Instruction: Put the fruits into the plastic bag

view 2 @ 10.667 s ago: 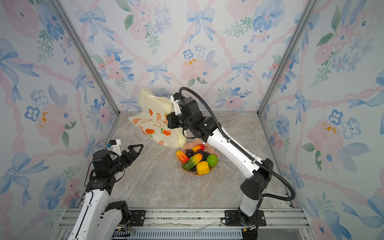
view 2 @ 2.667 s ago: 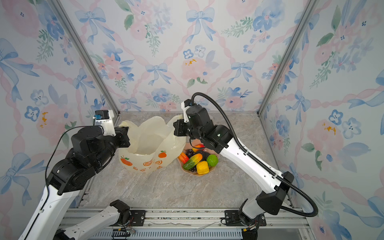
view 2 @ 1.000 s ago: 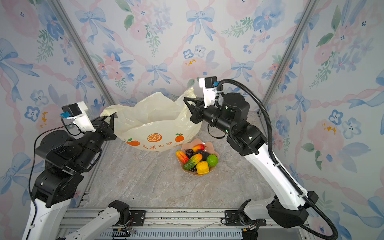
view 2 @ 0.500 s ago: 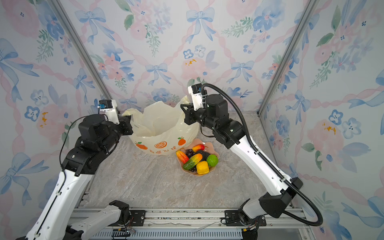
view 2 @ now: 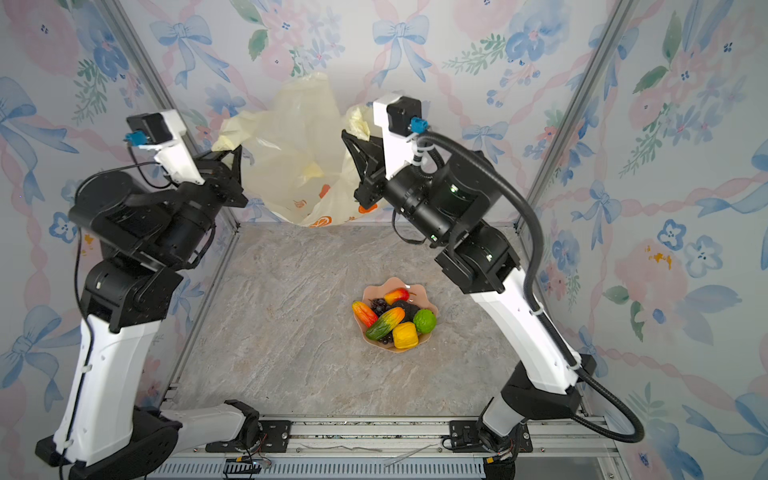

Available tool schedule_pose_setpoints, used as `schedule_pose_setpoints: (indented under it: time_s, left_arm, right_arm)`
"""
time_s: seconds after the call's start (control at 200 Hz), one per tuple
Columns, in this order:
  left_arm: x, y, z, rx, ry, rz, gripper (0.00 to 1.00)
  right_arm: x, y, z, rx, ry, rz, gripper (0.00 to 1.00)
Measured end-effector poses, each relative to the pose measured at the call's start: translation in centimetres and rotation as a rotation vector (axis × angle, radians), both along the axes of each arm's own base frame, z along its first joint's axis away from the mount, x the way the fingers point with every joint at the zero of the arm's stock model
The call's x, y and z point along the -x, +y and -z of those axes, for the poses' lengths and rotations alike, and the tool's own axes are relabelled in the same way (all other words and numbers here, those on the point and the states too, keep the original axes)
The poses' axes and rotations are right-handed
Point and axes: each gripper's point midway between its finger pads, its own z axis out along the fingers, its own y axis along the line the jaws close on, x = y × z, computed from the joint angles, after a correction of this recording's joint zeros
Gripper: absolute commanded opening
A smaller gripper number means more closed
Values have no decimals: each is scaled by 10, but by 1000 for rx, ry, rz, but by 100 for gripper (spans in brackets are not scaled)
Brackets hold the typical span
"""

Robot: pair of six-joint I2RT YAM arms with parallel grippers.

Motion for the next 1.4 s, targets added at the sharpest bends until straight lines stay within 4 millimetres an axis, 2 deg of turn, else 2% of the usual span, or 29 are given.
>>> schedule_pose_setpoints:
  time_s: [0.04, 0.105, 0.165, 0.21, 0.245, 0.26, 0.285, 0.31, 0.315, 0.34, 0.345, 0.35, 0.355, 0.365, 0.385, 0.39, 0.405, 0.425, 0.455, 0.495, 0.53, 0.59, 0.685, 0.785, 0.985, 1.06, 1.22, 1.28, 1.4]
  left_arm:
    - [18, 12, 7, 10, -34, -25, 0]
    - [45, 37, 25, 34, -76, -93, 0]
    - [52, 52, 53, 39, -68, -159, 0]
    - [47, 59, 81, 37, -38, -213, 0]
    - [28, 59, 121, 8, 35, -249, 0]
    - [25, 59, 129, 4, 49, -254, 0]
    - [8, 56, 163, -26, 122, -268, 0]
    - [-8, 53, 197, -57, 198, -280, 0]
    - [-8, 53, 197, -57, 198, -280, 0]
    - [-23, 50, 237, -90, 289, -287, 0]
    - [-27, 50, 251, -98, 321, -289, 0]
    - [-27, 50, 251, -98, 321, -289, 0]
    - [-27, 50, 251, -98, 321, -289, 0]
    - [-33, 50, 271, -112, 368, -293, 0]
    - [-40, 49, 303, -136, 445, -295, 0]
    - [-40, 49, 303, -136, 445, -295, 0]
    - [-44, 50, 330, -155, 510, -301, 0]
    - [-45, 51, 347, -161, 551, -302, 0]
    - [-43, 53, 380, -176, 633, -304, 0]
    - [-38, 56, 404, -176, 694, -306, 0]
    - [-34, 58, 412, -159, 712, -304, 0]
    - [-29, 58, 411, -122, 705, -293, 0]
    - [-20, 57, 395, -45, 648, -271, 0]
    - [-11, 59, 393, 4, 629, -260, 0]
    - [2, 57, 410, 44, 679, -235, 0]
    - [4, 56, 414, 52, 703, -226, 29]
    - [10, 57, 425, 61, 772, -222, 75]
    - [9, 58, 426, 50, 801, -226, 81]
    - [4, 58, 425, 51, 853, -225, 83]
  right_arm:
    - [12, -7, 5, 0, -17, -8, 0]
    - [11, -19, 23, -13, -13, 19, 0]
    - [-10, -24, 54, -7, 45, 42, 0]
    - [-38, -18, 89, 18, 118, 64, 0]
    - [-71, -5, 132, 65, 216, 77, 0]
    - [-83, 1, 149, 86, 254, 80, 0]
    - [-108, 12, 187, 127, 336, 89, 0]
    - [-123, 17, 212, 154, 395, 98, 0]
    - [-128, 19, 220, 159, 417, 99, 0]
    - [-151, 31, 271, 216, 520, 105, 0]
    - [-153, 32, 278, 223, 534, 106, 0]
    - [-153, 32, 278, 223, 534, 106, 0]
    - [-157, 33, 289, 232, 559, 110, 0]
    - [-165, 37, 315, 262, 611, 114, 0]
    - [-171, 39, 343, 295, 668, 121, 0]
    - [-173, 40, 357, 309, 700, 122, 0]
    - [-177, 40, 389, 347, 763, 131, 0]
    - [-178, 40, 412, 374, 812, 137, 0]
    - [-177, 34, 462, 441, 926, 156, 0]
    - [-172, 28, 494, 489, 1006, 169, 0]
    - [-166, 24, 512, 524, 1067, 175, 0]
    - [-165, 22, 512, 523, 1093, 173, 0]
    - [-172, 32, 483, 466, 1060, 144, 0]
    - [-178, 36, 464, 423, 1033, 127, 0]
    - [-180, 35, 461, 401, 1045, 118, 0]
    - [-180, 35, 460, 395, 1051, 112, 0]
    - [-177, 37, 459, 386, 1060, 104, 0]
    - [-173, 40, 455, 388, 1056, 96, 0]
    - [-164, 44, 444, 387, 1038, 83, 0]
